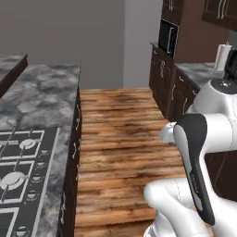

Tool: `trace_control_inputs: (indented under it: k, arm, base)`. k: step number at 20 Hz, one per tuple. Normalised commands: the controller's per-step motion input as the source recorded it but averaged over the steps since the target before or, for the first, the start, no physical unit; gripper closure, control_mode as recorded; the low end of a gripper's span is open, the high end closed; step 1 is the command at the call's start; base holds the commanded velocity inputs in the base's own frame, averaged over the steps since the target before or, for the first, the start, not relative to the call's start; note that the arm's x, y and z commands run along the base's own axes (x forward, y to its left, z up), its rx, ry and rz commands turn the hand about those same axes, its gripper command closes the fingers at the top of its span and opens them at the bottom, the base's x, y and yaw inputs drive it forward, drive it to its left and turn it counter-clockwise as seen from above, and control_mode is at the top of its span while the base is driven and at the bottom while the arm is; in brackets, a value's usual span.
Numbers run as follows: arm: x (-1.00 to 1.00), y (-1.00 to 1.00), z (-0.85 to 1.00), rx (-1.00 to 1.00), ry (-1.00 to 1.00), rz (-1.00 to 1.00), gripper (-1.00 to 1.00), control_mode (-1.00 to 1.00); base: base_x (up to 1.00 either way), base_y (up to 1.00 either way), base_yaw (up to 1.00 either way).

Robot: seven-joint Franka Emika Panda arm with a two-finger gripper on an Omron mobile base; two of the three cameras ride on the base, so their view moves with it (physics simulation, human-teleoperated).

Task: Navigate to the microwave.

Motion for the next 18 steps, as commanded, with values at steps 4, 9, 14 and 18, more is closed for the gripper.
trace_control_inputs:
  k: [4,9,14,18]
  arm:
    - [0.00,0.00,0.00,0.00,0.00,0.00,-1.00,1.00]
    - [0.00,0.00,0.00,0.00,0.00,0.00,-1.00,1.00]
    - [0.00,0.00,0.00,0.00,0.00,0.00,-1.00,1.00]
    - [0.00,0.00,0.00,0.00,0.00,0.00,-1.00,1.00]
  base:
    - [1.00,-0.56,0.52]
    - [1.00,-1.00,0.08]
    - [1.00,-0.82,0.00]
    - [1.00,-0.36,0.00]
